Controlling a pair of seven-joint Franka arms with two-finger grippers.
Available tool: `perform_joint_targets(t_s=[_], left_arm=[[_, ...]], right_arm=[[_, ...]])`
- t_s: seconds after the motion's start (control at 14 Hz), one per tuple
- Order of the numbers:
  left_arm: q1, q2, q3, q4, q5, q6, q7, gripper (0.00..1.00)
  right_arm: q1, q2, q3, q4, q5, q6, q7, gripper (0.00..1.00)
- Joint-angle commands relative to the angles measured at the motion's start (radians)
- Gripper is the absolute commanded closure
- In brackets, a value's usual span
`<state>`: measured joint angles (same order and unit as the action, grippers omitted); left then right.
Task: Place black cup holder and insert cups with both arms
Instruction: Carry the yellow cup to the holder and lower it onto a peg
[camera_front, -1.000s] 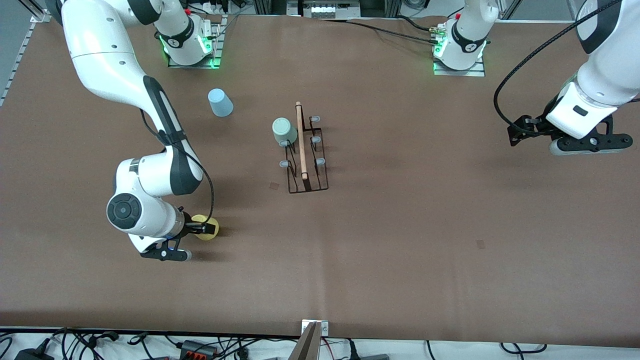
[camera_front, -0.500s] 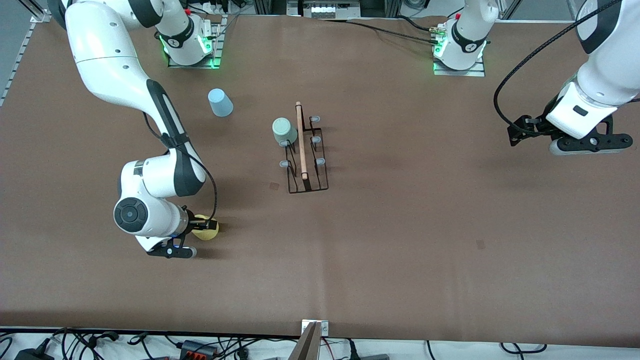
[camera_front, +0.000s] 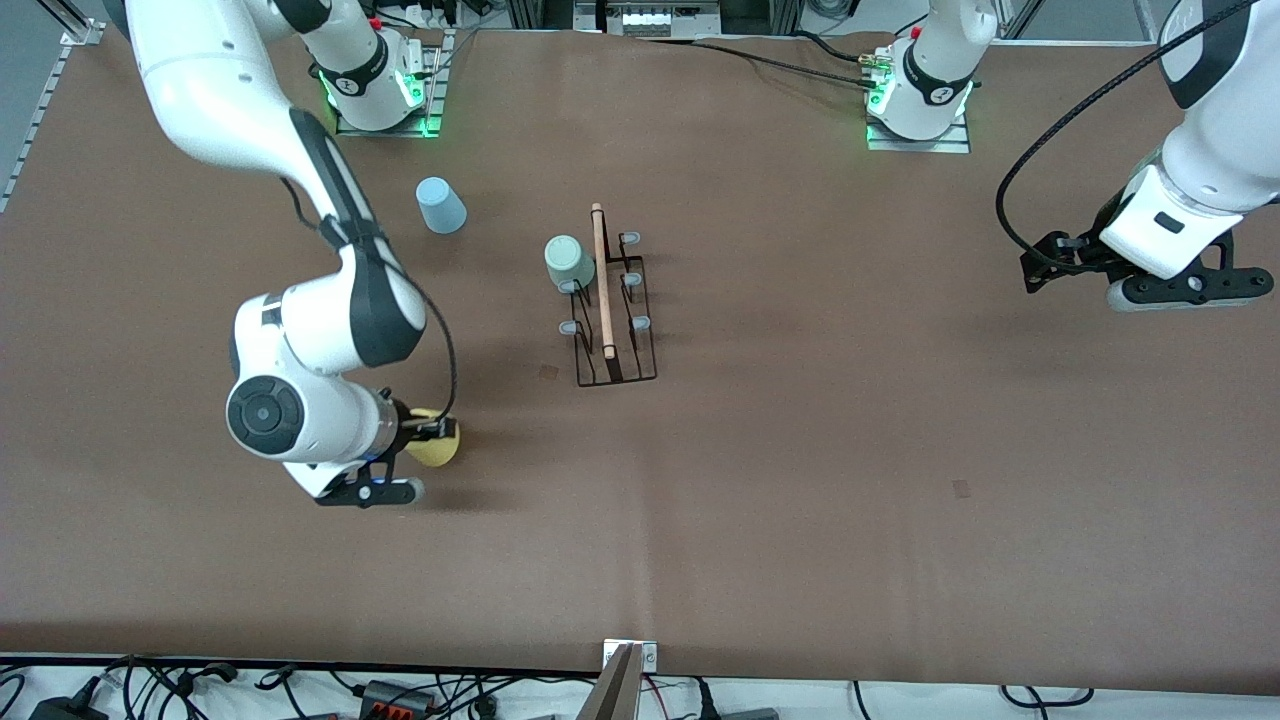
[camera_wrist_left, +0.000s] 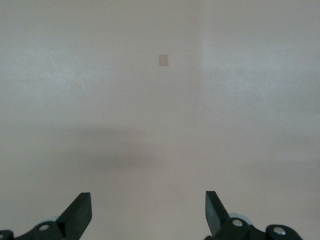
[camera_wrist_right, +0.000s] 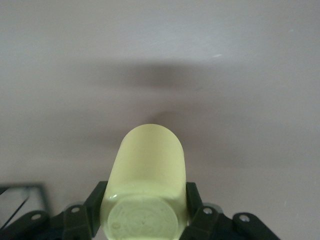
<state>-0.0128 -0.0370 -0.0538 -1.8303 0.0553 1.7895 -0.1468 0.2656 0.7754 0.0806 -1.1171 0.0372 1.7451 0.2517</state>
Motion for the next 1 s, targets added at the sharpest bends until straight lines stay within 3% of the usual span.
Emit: perform_joint_targets(t_s=[0.0,0.29,0.93], left_arm=[[0.043,-0.004,-0.004,0.003,-0.057,0.004,0.056,0.00],[0.054,0.005,-0.006,0.003,-0.063,0.007,0.055,0.00],[0.054,0.002,-0.018,0.000,-0.061,-0.002,0.039,0.00]], right_arm=[[0.029,-0.059,0.034,0.020,0.020,-0.120,0.009,0.71],[0.034,-0.076,0.082,0.017,0.131,-0.242,0.021,0.71],[0.168,-0.044,0.079,-0.013,0.080,-0.106,0.144,0.71]])
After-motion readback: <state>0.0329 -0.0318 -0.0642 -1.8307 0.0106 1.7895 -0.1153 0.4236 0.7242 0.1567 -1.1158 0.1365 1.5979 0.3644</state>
